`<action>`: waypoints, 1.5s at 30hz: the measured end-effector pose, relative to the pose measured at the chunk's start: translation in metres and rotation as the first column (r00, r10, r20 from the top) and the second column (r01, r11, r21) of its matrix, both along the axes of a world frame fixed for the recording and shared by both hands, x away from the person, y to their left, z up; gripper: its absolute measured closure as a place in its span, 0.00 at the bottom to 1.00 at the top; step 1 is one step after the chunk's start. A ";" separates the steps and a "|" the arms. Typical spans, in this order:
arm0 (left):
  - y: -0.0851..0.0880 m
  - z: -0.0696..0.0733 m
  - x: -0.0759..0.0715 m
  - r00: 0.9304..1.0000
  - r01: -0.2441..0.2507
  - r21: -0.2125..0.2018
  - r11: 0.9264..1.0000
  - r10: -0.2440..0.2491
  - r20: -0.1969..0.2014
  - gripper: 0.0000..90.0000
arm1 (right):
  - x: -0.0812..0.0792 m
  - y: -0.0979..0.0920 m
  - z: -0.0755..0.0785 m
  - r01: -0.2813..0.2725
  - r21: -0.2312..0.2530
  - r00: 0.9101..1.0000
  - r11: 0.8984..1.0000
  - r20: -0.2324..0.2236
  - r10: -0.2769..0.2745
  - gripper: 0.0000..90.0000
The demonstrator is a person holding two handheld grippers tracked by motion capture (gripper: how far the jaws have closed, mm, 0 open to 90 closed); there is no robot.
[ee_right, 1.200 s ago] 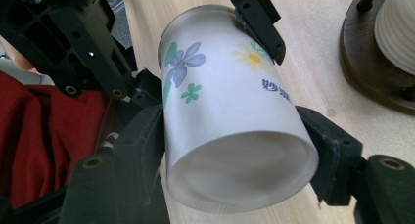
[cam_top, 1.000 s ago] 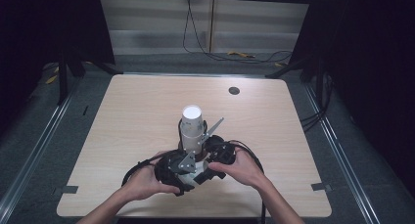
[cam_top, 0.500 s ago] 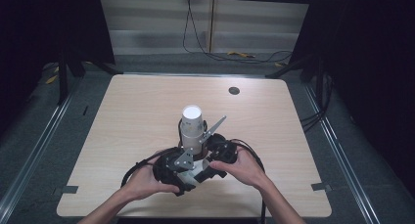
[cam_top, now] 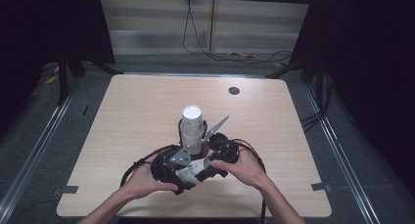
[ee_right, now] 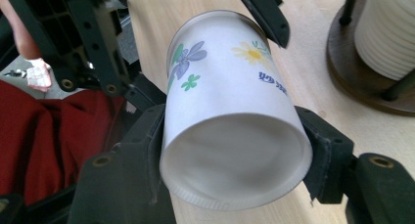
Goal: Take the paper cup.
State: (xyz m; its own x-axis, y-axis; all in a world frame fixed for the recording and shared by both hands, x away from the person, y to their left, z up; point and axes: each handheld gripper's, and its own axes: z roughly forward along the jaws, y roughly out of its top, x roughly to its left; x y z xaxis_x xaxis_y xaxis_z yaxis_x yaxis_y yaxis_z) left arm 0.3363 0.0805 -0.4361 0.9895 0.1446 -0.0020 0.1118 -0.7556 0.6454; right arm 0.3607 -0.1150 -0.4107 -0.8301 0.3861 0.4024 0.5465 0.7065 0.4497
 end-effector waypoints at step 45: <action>0.051 0.004 0.014 0.982 -0.177 -0.340 0.924 0.144 -0.119 0.19 | -0.010 -0.041 -0.008 0.130 0.229 0.982 0.965 0.106 -0.158 0.39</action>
